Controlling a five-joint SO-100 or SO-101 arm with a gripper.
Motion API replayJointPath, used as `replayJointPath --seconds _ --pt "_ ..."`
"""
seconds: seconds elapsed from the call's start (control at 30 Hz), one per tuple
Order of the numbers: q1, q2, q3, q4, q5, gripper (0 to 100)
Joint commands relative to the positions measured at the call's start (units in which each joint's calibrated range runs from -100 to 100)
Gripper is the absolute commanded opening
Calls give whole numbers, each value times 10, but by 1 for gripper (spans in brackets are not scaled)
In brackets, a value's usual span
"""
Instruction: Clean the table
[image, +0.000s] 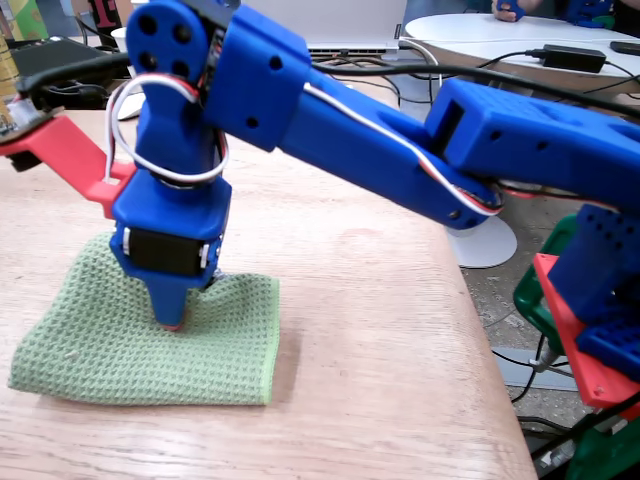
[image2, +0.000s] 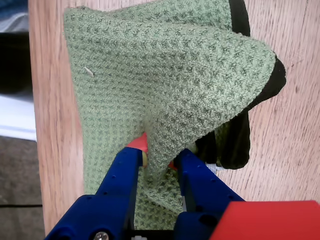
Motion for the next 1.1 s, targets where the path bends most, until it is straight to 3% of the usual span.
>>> replayJointPath --seconds 0.0,0.23,0.33,0.57,0.67,0.8,0.97,1.07 --pt "13 2 0 23 1 0" --pt "225 3 0 23 6 0" --pt "304 4 0 22 69 0" --pt "492 15 0 21 157 0" --pt "565 17 0 -72 198 0" --pt "605 66 0 -253 205 0" --pt "609 68 0 -262 201 0" --pt "659 28 0 -226 198 0"
